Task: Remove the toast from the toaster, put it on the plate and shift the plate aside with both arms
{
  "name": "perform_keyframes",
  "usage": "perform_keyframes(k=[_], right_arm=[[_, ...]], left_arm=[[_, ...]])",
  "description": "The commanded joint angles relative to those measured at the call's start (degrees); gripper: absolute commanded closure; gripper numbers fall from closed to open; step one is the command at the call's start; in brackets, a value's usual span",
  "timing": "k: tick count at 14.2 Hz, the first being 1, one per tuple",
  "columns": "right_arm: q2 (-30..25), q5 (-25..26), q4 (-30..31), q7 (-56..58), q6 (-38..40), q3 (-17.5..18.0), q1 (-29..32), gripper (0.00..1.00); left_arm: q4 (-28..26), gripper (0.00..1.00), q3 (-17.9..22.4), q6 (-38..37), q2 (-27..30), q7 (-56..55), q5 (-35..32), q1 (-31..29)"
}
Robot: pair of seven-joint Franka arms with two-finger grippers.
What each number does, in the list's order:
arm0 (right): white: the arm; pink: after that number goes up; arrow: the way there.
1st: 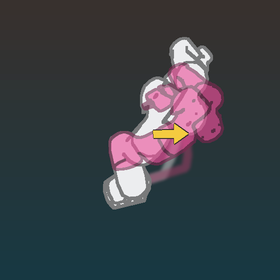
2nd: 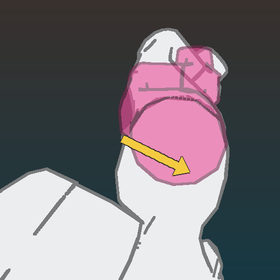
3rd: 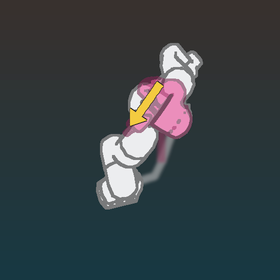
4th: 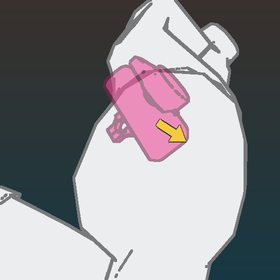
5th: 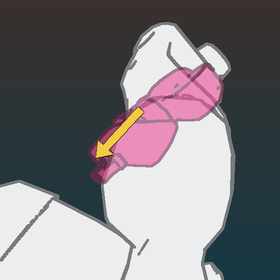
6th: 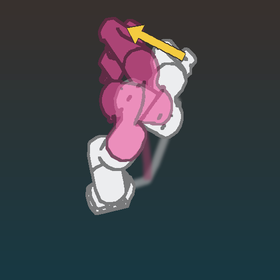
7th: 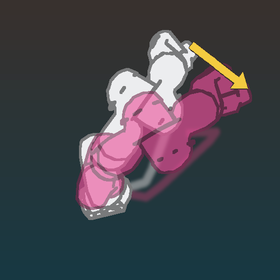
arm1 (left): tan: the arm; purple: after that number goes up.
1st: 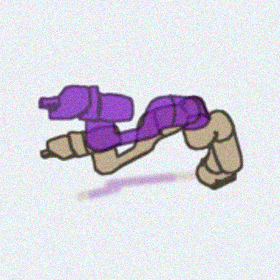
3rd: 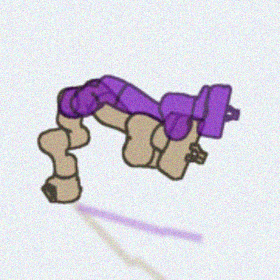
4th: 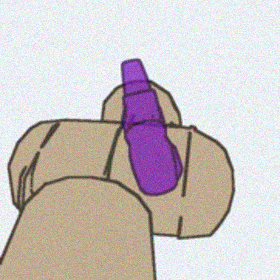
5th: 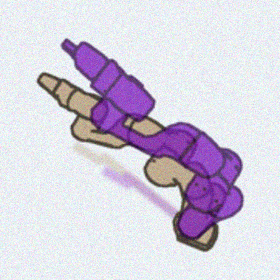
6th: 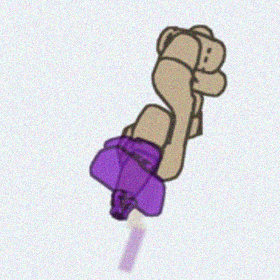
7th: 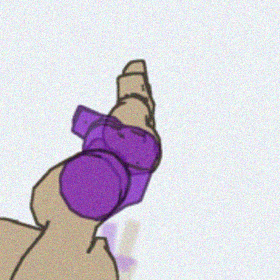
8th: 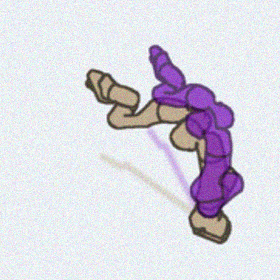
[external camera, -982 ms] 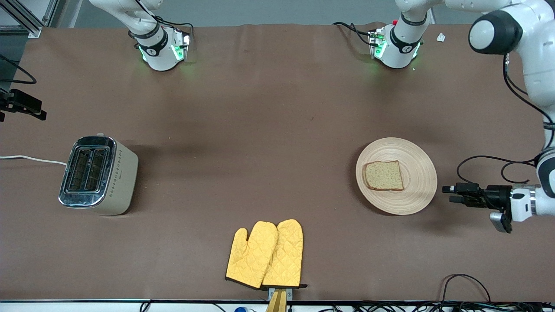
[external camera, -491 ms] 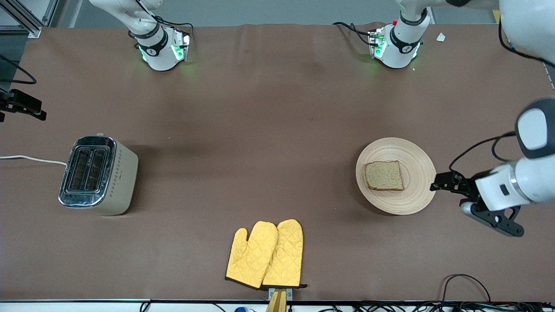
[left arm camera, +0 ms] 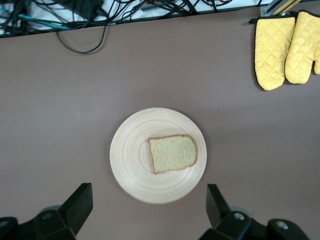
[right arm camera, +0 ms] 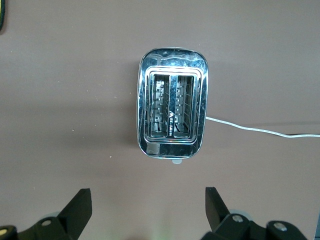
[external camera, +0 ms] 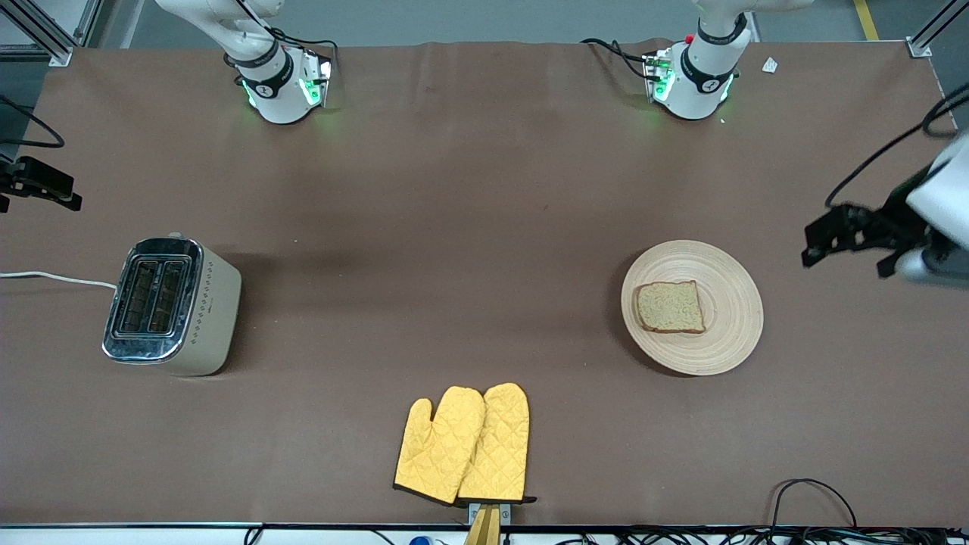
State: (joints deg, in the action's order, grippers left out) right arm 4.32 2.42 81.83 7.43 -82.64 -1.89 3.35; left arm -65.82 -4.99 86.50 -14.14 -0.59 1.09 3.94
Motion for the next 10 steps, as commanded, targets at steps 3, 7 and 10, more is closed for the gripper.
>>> perform_keyframes(k=[3, 7, 10], right_arm=[[-1.42, -0.22, 1.49, -0.93, -0.33, 0.31, 0.08, 0.0], [-1.42, -0.22, 1.4, -0.93, -0.33, 0.31, 0.08, 0.0], [-1.42, -0.22, 1.4, -0.93, -0.33, 0.31, 0.08, 0.0]], left_arm=[[-26.75, 0.0, -0.81, 13.48, 16.75, 0.67, -1.53, -2.36], [-30.94, 0.0, -0.72, 15.55, 19.59, 2.87, -1.35, -2.36], [-28.67, 0.0, -0.37, 13.35, 18.1, 2.88, -1.18, -2.53]])
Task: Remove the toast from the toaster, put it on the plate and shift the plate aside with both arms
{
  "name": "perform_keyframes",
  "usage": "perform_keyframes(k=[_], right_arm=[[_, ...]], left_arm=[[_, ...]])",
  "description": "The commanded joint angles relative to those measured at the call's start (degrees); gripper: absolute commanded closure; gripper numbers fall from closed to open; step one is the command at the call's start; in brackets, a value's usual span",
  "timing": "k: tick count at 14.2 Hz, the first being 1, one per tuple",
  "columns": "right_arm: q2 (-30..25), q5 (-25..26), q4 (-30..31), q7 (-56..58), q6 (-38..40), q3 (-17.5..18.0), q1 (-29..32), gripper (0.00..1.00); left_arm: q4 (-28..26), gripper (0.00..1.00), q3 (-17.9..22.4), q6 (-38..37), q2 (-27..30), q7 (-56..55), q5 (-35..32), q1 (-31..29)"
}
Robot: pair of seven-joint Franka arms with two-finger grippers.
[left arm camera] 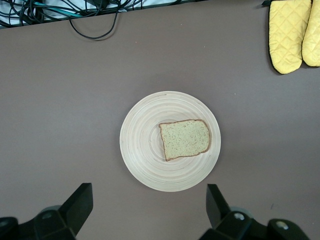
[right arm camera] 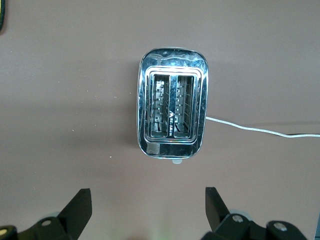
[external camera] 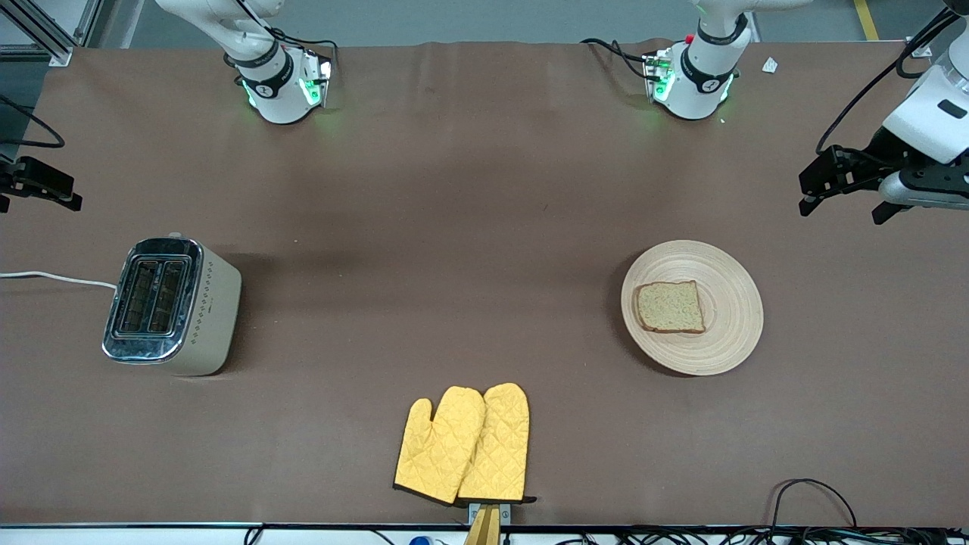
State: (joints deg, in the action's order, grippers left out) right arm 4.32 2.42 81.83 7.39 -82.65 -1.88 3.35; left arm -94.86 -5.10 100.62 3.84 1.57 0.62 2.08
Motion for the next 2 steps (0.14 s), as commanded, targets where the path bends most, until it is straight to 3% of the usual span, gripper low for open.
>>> perform_keyframes(k=[1, 2], right_arm=[[-1.33, -0.22, 1.4, -0.89, -0.32, 0.3, 0.08, 0.0], [-1.42, -0.22, 1.4, -0.89, -0.32, 0.3, 0.08, 0.0]], left_arm=[[1.86, 0.0, -0.17, -2.61, -0.5, 0.28, -0.71, -0.59], [3.61, 0.0, -0.17, -4.37, -1.63, 0.1, -0.71, -0.59]])
